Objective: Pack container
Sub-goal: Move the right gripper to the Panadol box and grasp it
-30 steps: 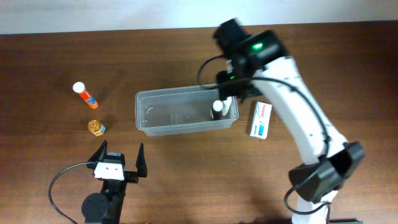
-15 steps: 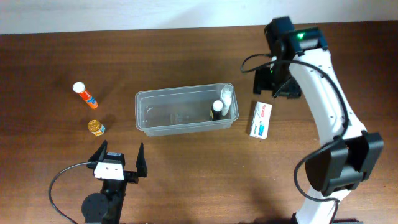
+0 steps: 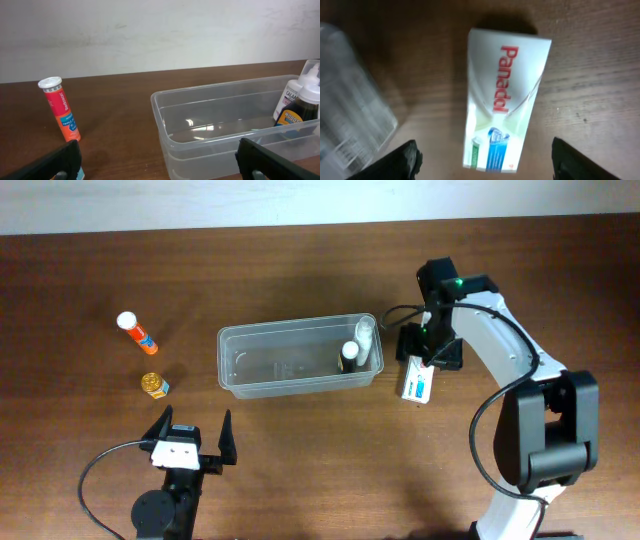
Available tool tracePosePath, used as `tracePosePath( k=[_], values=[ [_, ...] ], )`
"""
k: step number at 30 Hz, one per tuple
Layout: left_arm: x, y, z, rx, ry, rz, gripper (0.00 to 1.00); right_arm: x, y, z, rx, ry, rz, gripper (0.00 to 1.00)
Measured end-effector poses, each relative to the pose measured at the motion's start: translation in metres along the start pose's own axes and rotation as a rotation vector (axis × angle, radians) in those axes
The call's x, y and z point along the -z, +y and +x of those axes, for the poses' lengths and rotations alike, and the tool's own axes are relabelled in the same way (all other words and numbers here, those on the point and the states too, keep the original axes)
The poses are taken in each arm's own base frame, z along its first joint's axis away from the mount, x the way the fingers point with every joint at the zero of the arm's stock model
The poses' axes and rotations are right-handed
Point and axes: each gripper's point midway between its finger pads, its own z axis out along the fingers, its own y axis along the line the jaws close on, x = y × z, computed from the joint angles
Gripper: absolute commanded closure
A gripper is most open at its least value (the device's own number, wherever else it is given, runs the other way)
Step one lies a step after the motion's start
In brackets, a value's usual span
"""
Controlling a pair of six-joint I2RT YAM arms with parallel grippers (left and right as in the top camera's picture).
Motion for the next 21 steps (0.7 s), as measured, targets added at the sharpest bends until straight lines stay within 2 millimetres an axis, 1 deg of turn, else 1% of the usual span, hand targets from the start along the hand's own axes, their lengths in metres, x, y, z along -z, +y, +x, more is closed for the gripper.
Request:
tracePosePath(
  k=[5,10,18,19,21],
  values=[
    [0.000,0.000,0.000,0.000,0.000,0.000,0.01,-0.015,-0.002,0.000,-0.008,-0.011,-0.022,0.23],
    [0.000,0.000,0.000,0.000,0.000,0.000,0.01,-0.023,0.001,-0.002,-0.006,-0.028,-0.042,0.23],
    [0.000,0.000,0.000,0.000,0.000,0.000,0.01,-0.034,-0.001,0.002,-0.006,-0.021,-0.044,0.24],
    [0.000,0.000,0.000,0.000,0.000,0.000,0.01,-0.035,-0.001,0.001,-0.006,-0.023,-0.044,0.27],
    [0.000,0.000,0.000,0.000,0.000,0.000,0.01,-0.038,-0.001,0.000,0.002,-0.024,-0.044,0.39]
  ],
)
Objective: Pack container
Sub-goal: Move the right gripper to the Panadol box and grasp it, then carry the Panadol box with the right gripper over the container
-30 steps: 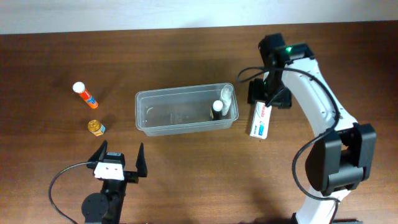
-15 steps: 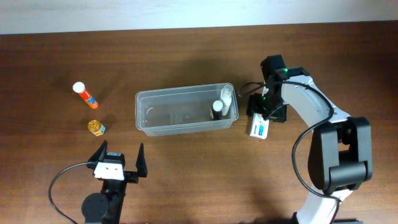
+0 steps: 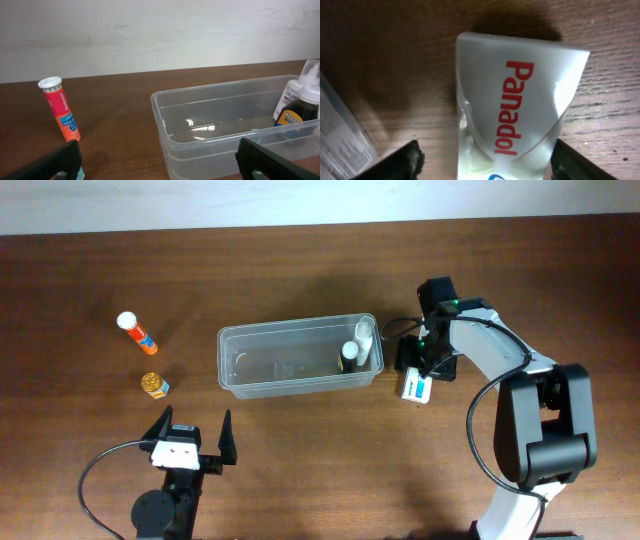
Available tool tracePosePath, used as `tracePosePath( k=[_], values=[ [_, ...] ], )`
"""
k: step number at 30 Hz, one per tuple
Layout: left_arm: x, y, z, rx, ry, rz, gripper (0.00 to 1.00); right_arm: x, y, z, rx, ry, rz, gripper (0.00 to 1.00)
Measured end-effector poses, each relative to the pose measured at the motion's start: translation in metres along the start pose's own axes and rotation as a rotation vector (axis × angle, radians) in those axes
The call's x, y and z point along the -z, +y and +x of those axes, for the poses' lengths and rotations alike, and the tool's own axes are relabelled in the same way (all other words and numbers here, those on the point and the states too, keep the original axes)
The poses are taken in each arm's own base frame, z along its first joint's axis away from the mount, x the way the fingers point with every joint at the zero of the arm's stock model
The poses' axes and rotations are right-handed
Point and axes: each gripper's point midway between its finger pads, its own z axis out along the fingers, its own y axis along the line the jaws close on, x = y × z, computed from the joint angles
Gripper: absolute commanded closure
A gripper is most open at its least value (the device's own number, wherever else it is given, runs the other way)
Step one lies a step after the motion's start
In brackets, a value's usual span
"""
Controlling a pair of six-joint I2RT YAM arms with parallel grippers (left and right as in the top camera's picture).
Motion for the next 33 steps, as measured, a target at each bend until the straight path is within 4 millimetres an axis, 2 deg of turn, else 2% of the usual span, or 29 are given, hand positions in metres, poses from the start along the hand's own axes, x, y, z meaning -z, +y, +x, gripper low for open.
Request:
tracePosePath(
  k=[2,4,17,22,25,28,30,33],
  values=[
    [0.000,0.000,0.000,0.000,0.000,0.000,0.01,-0.001,-0.001,0.000,-0.005,0.002,0.002,0.51],
    [0.000,0.000,0.000,0.000,0.000,0.000,0.01,-0.003,-0.002,0.000,-0.002,0.001,0.009,0.57],
    [0.000,0.000,0.000,0.000,0.000,0.000,0.01,-0.003,-0.005,-0.001,-0.001,-0.002,0.027,0.62],
    [0.000,0.000,0.000,0.000,0.000,0.000,0.01,0.007,-0.007,0.005,0.012,0.041,0.048,0.62],
    [0.000,0.000,0.000,0.000,0.000,0.000,0.01,0.027,0.000,-0.008,0.034,0.021,0.045,0.62],
    [0.000,0.000,0.000,0.000,0.000,0.000,0.01,0.058,0.008,-0.023,0.066,-0.010,0.041,0.62],
    [0.000,0.000,0.000,0.000,0.000,0.000,0.01,0.086,0.014,-0.036,0.084,-0.052,0.044,0.62],
    [0.000,0.000,0.000,0.000,0.000,0.000,0.01,0.141,0.020,-0.055,0.129,-0.141,0.060,0.62]
  ],
)
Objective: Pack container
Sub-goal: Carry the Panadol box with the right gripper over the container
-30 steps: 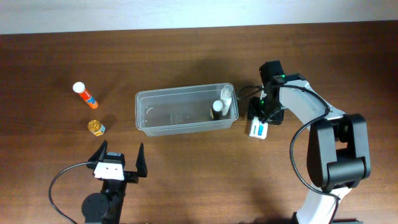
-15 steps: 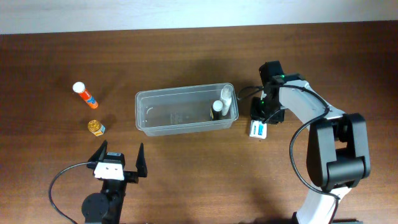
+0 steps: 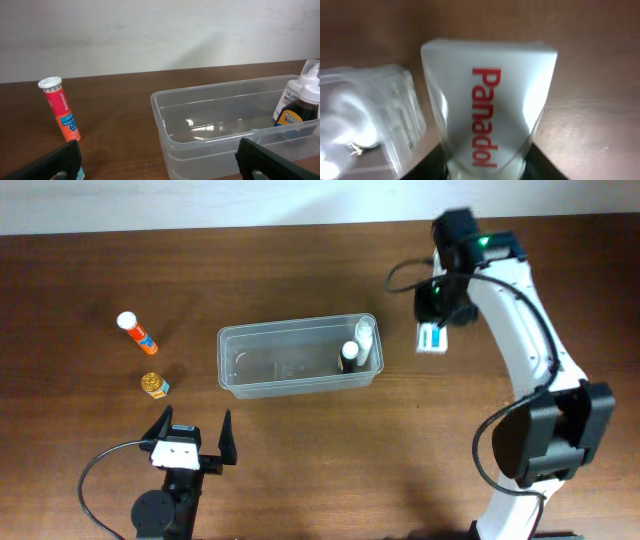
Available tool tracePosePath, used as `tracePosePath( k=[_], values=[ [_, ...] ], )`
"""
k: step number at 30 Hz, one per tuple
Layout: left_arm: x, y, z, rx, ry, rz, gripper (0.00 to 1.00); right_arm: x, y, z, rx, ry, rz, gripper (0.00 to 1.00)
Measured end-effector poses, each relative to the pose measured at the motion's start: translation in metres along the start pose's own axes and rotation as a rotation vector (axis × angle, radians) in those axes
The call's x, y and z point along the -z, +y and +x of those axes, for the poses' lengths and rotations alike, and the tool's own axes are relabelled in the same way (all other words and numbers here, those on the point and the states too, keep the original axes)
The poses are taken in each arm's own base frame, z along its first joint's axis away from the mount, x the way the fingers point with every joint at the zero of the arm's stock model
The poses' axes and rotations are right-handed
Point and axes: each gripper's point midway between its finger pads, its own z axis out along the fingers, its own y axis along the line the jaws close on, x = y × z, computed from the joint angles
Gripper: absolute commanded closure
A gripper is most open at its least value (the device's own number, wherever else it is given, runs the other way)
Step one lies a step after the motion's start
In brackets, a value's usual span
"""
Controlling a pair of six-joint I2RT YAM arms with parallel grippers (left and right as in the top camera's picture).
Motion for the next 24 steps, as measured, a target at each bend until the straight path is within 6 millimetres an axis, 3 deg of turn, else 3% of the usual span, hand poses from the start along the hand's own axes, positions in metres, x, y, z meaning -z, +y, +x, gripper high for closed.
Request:
tracePosePath(
  k=[5,10,17,21,24],
  values=[
    [0.000,0.000,0.000,0.000,0.000,0.000,0.01,0.050,0.008,-0.020,0.084,-0.104,-0.010,0.62],
    [0.000,0.000,0.000,0.000,0.000,0.000,0.01,0.078,0.045,-0.026,0.258,-0.191,-0.039,0.62],
    [0.000,0.000,0.000,0.000,0.000,0.000,0.01,0.082,0.145,0.013,0.677,-0.217,-0.096,0.62],
    [0.000,0.000,0.000,0.000,0.000,0.000,0.01,0.086,0.189,0.038,0.883,-0.242,-0.129,0.61],
    [0.000,0.000,0.000,0.000,0.000,0.000,0.00,0.088,0.208,0.051,0.991,-0.256,-0.140,0.61]
  ],
)
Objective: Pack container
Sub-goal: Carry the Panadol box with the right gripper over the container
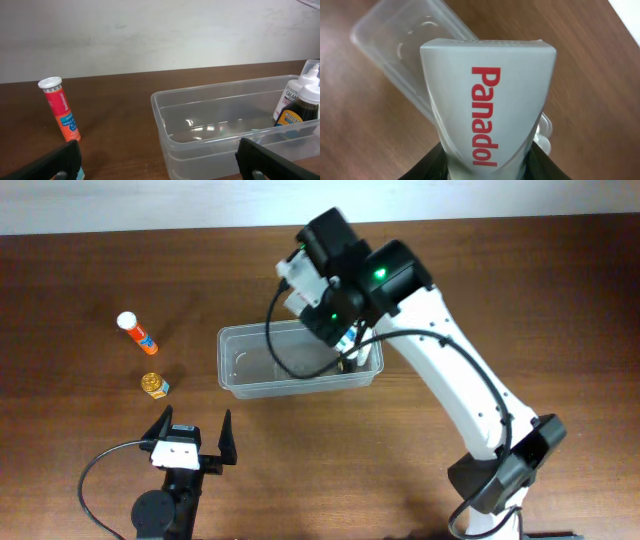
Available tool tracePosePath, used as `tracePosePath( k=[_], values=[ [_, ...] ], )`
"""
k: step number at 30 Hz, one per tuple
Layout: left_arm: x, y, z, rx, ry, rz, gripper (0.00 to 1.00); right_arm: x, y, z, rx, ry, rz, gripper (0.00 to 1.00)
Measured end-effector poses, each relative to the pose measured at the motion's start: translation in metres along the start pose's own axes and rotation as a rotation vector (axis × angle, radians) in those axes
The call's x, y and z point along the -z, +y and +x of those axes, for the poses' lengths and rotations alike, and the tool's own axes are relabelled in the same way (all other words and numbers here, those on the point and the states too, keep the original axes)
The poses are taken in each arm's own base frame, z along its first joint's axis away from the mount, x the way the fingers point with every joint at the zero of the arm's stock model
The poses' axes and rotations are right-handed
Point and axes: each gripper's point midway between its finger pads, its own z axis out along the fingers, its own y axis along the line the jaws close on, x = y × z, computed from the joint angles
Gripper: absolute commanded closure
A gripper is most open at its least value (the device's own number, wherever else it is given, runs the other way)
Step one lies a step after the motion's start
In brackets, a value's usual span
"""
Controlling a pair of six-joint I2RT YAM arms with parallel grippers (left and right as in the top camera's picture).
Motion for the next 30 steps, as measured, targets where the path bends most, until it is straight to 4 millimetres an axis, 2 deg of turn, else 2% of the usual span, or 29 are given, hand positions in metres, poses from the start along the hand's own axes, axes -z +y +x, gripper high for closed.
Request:
tracePosePath(
  k=[6,10,14,23,30],
  values=[
    [0.000,0.000,0.000,0.000,0.000,0.000,0.01,-0.010,0.024,-0.003,0.128,0.003,-0.089,0.61],
    [0.000,0.000,0.000,0.000,0.000,0.000,0.01,-0.030,0.033,0.000,0.180,0.031,-0.153,0.62],
    [0.000,0.000,0.000,0.000,0.000,0.000,0.01,-0.058,0.041,0.005,0.223,0.076,-0.209,0.62],
    [0.000,0.000,0.000,0.000,0.000,0.000,0.01,-0.108,0.048,0.021,0.301,0.165,-0.276,0.61],
    [0.000,0.000,0.000,0.000,0.000,0.000,0.01,-0.129,0.049,0.026,0.349,0.187,-0.293,0.61]
  ],
)
